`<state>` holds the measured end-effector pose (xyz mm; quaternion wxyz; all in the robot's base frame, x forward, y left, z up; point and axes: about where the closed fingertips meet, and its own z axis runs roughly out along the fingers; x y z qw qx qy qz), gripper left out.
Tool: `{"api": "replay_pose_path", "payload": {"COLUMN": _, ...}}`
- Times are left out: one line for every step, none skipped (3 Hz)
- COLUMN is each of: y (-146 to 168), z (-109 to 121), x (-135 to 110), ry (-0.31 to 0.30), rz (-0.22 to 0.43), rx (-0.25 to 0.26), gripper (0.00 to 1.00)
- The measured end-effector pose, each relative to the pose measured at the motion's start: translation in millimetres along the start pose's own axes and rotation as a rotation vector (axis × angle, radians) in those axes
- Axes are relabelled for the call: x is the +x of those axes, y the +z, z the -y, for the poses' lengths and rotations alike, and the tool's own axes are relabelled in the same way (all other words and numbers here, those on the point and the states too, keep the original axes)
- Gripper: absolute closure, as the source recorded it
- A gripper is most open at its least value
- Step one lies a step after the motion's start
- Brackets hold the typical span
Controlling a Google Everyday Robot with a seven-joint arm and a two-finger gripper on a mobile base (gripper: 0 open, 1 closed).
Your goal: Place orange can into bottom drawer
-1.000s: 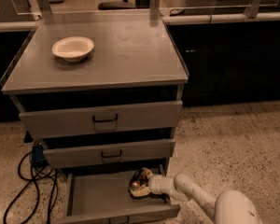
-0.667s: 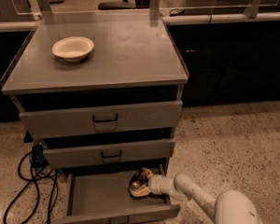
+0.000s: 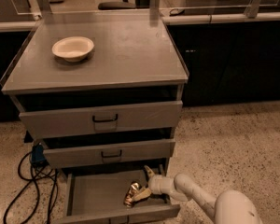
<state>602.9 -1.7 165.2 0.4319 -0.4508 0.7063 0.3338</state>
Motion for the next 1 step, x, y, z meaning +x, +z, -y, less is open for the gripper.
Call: {"api": "replay_pose_path", "payload": {"y": 0.0, "z": 0.0, "x": 0.0, "ry": 0.000, "rz": 0.000, "rx": 0.000, "gripper": 0.00}}
